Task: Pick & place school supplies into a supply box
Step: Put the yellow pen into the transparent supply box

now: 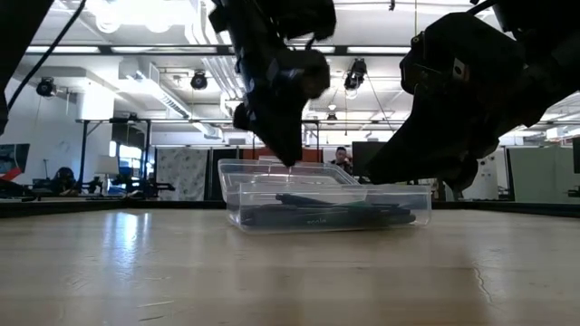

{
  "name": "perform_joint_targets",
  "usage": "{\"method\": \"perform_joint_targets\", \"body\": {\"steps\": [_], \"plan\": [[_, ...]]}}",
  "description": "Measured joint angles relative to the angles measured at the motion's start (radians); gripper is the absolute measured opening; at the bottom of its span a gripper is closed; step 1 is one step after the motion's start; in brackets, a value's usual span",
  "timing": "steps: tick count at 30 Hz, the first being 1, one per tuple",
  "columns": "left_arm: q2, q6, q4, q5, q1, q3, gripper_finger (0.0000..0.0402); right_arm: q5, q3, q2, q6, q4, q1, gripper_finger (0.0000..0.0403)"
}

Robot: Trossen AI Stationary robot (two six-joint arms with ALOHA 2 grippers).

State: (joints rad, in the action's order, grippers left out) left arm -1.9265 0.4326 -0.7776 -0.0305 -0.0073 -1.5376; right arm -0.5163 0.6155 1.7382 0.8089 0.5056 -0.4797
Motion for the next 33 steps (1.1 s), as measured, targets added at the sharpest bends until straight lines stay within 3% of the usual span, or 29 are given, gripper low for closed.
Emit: {"method": "perform_joint_targets", "body": {"steps": [4, 11, 13, 15, 18, 22, 26, 29, 33], "plan": [[0.065, -0.027, -0.09, 0.028, -0.011, -0.001, 0.0117, 0.0, 0.0, 0.0, 0.001, 0.0, 0.0, 0.0068], [0.219, -0.43, -0.418, 0.024, -0.151, 0.043, 0.0125, 0.0, 0.0, 0.0, 0.002, 0.001, 0.0, 0.0068], [0.254, -0.391, -0.486, 0.017, -0.194, 0.086, 0.0125, 0.0, 0.0, 0.0, 0.002, 0.001, 0.0, 0.0068], [0.28, -0.164, -0.507, 0.0, -0.219, 0.137, 0.0126, 0.0, 0.0, 0.0, 0.002, 0.001, 0.0, 0.0068], [0.326, 0.361, -0.458, 0.015, -0.229, 0.25, 0.0125, 0.0, 0.0, 0.0, 0.002, 0.001, 0.0, 0.0068], [0.472, 0.9, -0.279, 0.193, -0.329, 0.433, 0.0124, 0.0, 0.0, 0.0, 0.002, 0.001, 0.0, 0.0068], [0.614, 1.387, -0.257, 0.302, -0.484, 0.599, 0.0124, 0.0, 0.0, 0.0, 0.002, 0.001, 0.0, 0.0068], [0.691, 1.619, -0.265, 0.313, -0.587, 0.701, 0.0124, 0.0, 0.0, 0.0, 0.002, 0.001, 0.0, 0.0068], [0.721, 1.653, -0.27, 0.245, -0.614, 0.781, 0.0124, 0.0, 0.0, 0.0, 0.002, 0.001, 0.0, 0.0068]]}}
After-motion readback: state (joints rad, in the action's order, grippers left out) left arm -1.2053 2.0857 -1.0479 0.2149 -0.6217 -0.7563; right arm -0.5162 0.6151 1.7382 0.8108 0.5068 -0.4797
